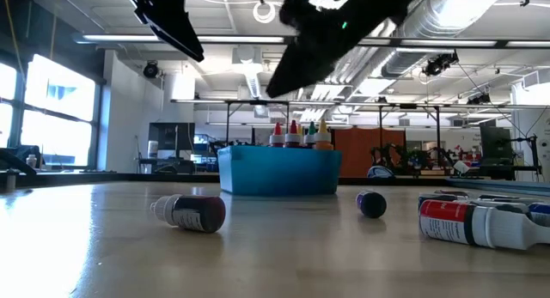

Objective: Pick & Place food coloring
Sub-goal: Put the top small purple food coloring bottle into the bin

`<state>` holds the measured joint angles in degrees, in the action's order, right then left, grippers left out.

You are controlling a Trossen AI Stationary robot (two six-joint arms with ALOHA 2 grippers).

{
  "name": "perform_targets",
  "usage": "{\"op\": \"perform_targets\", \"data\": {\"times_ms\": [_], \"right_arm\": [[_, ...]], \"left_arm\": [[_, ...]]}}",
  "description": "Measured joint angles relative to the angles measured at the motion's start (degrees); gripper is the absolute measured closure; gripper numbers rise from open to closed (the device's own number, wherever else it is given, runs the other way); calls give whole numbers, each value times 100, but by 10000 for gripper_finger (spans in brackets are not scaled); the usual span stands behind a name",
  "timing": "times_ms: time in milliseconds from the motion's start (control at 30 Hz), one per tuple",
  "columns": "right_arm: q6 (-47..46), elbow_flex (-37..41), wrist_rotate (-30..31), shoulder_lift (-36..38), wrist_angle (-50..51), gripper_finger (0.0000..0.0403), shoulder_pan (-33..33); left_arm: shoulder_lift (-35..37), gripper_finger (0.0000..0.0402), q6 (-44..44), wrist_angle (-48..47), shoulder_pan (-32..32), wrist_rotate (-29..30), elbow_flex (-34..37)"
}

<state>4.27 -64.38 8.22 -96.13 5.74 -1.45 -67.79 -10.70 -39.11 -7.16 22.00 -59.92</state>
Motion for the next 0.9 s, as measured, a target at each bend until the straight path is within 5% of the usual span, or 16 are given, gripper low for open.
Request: {"op": "perform_targets", "data": {"times_ms": [300,633,900], "right_arm": [[950,108,-3237,89,797,240,918],[1427,1342,-2682,69,-564,249,1350],[1429,2101,-2805,69,-1696,249,1350]], "left_arm": [[0,197,11,-26,0,-20,0],[0,197,-7,1,0,-50,0],[0,197,-9,2,0,-55,0]]}}
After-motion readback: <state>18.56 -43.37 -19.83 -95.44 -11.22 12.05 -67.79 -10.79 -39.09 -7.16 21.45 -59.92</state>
